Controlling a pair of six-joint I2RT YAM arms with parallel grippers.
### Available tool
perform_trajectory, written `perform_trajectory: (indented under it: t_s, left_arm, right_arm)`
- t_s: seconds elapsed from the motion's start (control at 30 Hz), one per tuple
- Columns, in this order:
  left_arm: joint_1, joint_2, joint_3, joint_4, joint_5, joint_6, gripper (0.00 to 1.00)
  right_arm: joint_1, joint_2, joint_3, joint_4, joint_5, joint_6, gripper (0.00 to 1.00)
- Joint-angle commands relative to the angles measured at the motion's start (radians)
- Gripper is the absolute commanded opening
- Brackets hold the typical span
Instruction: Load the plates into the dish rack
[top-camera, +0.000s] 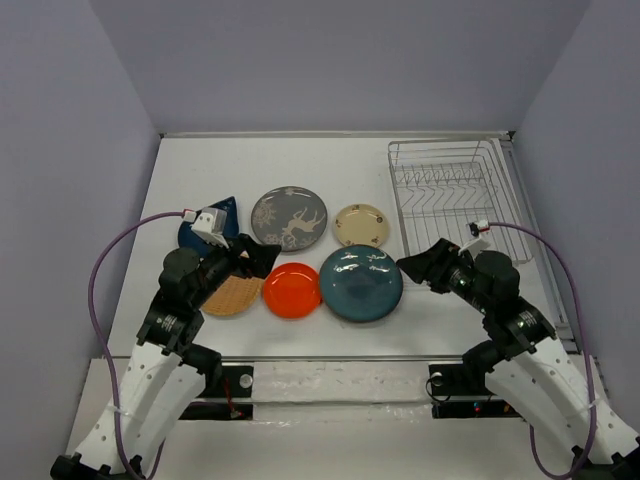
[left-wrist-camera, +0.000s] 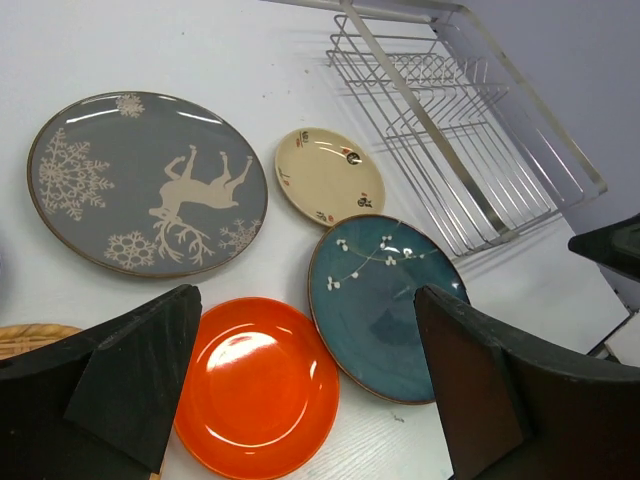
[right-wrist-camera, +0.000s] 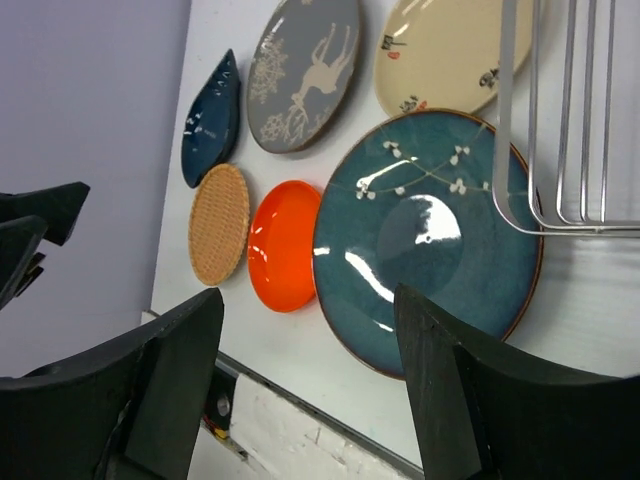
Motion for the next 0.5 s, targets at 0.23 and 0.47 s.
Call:
perform_trajectory:
  t_s: [0.23, 0.47]
  left_arm:
    - [0.002, -0.066, 0.028, 0.043, 0.056, 0.035, 0.99]
    - [0.001, -0.069, 0.028, 0.045, 0.074, 0.033, 0.99]
  right_arm:
    - [0.005, 0.055, 0.047, -0.292, 0.182, 0.073, 0.74]
    - [0.005, 0.084, -0.059, -0.231, 0.153, 0.119, 0.75]
